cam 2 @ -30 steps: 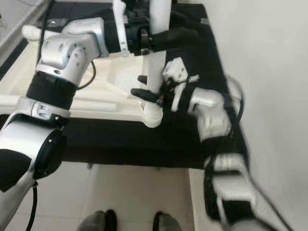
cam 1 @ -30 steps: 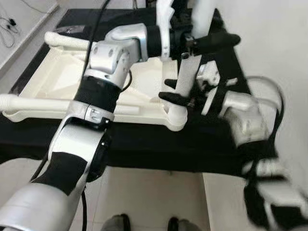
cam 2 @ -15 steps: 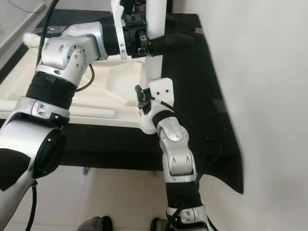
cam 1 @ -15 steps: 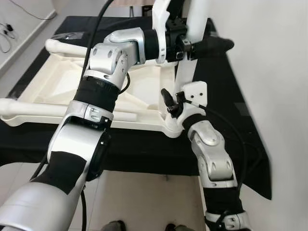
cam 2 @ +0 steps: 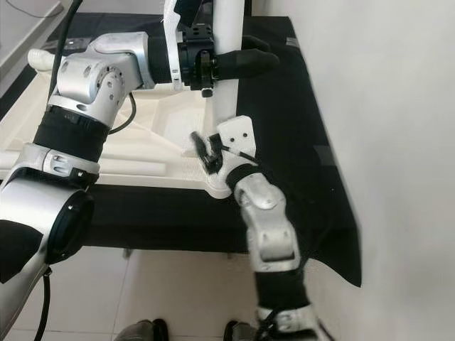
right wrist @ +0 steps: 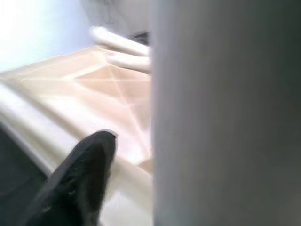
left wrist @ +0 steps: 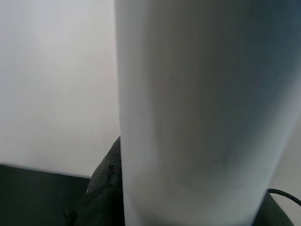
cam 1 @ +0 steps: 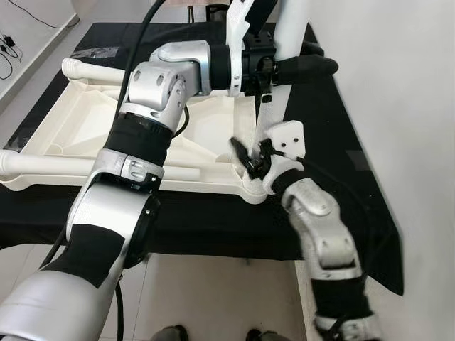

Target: Building children table

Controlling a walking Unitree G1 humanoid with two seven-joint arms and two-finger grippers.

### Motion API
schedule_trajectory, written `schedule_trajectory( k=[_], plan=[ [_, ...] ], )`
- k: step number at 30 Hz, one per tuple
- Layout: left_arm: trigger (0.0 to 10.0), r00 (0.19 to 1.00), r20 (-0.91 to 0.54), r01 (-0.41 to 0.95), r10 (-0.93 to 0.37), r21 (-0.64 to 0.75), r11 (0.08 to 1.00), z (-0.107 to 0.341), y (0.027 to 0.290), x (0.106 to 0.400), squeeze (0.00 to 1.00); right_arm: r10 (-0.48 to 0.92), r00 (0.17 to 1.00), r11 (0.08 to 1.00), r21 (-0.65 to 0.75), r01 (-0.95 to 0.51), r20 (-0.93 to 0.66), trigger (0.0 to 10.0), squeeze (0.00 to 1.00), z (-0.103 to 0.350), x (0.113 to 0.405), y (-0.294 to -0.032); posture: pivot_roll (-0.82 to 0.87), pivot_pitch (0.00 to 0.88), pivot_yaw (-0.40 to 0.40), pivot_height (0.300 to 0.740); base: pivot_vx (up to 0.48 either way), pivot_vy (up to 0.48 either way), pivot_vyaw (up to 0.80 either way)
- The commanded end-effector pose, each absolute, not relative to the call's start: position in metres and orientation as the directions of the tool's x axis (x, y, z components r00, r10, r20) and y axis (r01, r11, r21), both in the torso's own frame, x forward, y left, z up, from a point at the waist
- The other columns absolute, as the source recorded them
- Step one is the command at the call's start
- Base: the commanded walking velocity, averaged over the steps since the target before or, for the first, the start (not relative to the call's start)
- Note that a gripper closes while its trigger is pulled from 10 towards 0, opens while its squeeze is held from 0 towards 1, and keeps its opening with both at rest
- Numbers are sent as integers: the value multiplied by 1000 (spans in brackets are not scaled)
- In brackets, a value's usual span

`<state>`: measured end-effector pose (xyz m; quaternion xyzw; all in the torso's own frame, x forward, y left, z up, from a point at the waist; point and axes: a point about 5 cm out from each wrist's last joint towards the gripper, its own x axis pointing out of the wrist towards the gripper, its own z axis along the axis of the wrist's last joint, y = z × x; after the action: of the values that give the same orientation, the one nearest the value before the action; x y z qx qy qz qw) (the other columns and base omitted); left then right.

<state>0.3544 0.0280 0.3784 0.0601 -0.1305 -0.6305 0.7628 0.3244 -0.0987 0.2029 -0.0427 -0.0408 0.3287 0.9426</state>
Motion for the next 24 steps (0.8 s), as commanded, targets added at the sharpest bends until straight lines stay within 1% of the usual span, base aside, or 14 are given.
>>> schedule_trajectory(
  k=[1, 2, 3, 4, 5, 6, 10, 11, 12, 13, 15, 16, 20, 24],
  plan=[
    [0, 175, 117, 951, -978, 239, 199, 374, 21, 355, 0, 796, 603, 604, -103, -790, 45, 10000, 1000, 205, 321, -82, 10, 159, -5, 740, 0, 0, 0],
    [0, 175, 117, 951, -978, 239, 199, 374, 21, 355, 0, 796, 603, 604, -103, -790, 45, 10000, 1000, 205, 321, -82, 10, 159, -5, 740, 0, 0, 0],
    [0, 172, 114, 951, -979, 239, 195, 374, 20, 355, 0, 837, 547, 545, -150, -825, 36, 10000, 1000, 209, 322, -88, 9, 157, -4, 740, 0, 0, 0],
    [0, 172, 114, 951, -979, 239, 195, 374, 20, 355, 0, 837, 547, 545, -150, -825, 36, 10000, 1000, 209, 322, -88, 9, 157, -4, 740, 0, 0, 0],
    [0, 169, 112, 952, -979, 240, 192, 373, 20, 355, 0, 884, 468, 460, -187, -868, 6, 10000, 0, 213, 326, -95, 12, 155, -4, 740, 0, 0, 0],
    [0, 166, 111, 952, -980, 241, 188, 373, 20, 354, 0, 902, 431, 419, -199, -886, -18, 10000, 0, 217, 333, -101, 13, 154, -4, 740, 0, 0, 0],
    [0, 157, 112, 953, -981, 244, 180, 374, 19, 353, 0, 923, 383, 370, -199, -907, -28, 10000, 0, 228, 349, -108, 29, 152, -6, 740, 0, 0, 0],
    [0, 153, 112, 953, -982, 245, 176, 374, 19, 352, 0, 933, 360, 350, -179, -919, -23, 4235, 0, 234, 355, -107, 34, 150, -7, 740, 0, 0, 0],
    [0, 153, 112, 953, -982, 245, 176, 374, 19, 352, 0, 933, 360, 350, -179, -919, -23, 4235, 0, 234, 355, -107, 34, 150, -7, 740, 0, 0, 0],
    [0, 151, 112, 953, -982, 246, 174, 374, 18, 352, 0, 943, 333, 326, -165, -931, -19, 4235, 0, 237, 359, -107, 34, 150, -7, 740, 0, 0, 0],
    [0, 151, 112, 953, -982, 246, 174, 374, 18, 352, 0, 943, 333, 326, -165, -931, -19, 4235, 0, 237, 359, -107, 34, 150, -7, 740, 0, 0, 0],
    [0, 149, 112, 953, -982, 247, 173, 374, 18, 351, 0, 949, 312, 305, -135, -943, -35, 0, 0, 235, 362, -108, 43, 148, -7, 740, 0, 0, 0],
    [0, 145, 111, 953, -983, 250, 169, 374, 17, 350, 0, 954, 292, 287, -85, -954, -61, 0, 0, 227, 367, -112, 58, 146, -10, 740, 0, 0, 0],
    [0, 141, 110, 953, -984, 255, 165, 375, 18, 348, 0, 951, 298, 295, -52, -954, -76, 0, 0, 218, 371, -118, 62, 149, -11, 740, 0, 0, 0]
  ],
)
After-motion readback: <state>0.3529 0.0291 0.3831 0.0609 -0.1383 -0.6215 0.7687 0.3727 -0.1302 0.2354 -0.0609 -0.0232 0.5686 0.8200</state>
